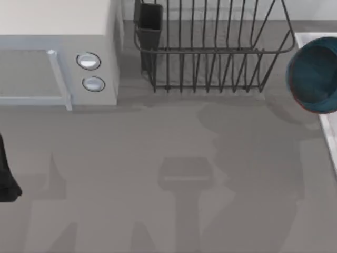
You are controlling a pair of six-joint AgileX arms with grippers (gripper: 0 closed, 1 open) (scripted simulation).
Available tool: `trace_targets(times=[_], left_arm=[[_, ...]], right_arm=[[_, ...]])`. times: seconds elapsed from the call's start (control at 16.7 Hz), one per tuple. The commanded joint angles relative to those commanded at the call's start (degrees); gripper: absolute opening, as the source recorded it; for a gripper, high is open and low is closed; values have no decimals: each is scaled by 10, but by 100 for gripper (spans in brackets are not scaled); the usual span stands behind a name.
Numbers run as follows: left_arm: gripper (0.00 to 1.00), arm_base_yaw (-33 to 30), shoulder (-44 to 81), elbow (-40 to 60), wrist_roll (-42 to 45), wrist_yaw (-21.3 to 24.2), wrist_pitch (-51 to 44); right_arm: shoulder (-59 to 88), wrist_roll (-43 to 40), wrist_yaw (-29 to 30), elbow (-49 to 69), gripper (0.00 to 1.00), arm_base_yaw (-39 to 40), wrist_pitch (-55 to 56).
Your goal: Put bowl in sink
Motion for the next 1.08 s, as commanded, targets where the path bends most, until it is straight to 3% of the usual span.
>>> trace_targets(times=[0.24, 0.54, 1.08], left_arm=[[100, 0, 0, 0, 0, 0, 0], [100, 0, 0, 0, 0, 0, 0], [100, 0, 0, 0, 0, 0, 0]], right_arm=[[-44, -40, -32, -97, 0, -95, 207], [-94, -73, -51, -162, 0, -187, 364], [-114, -82, -53, -176, 0, -215, 419]])
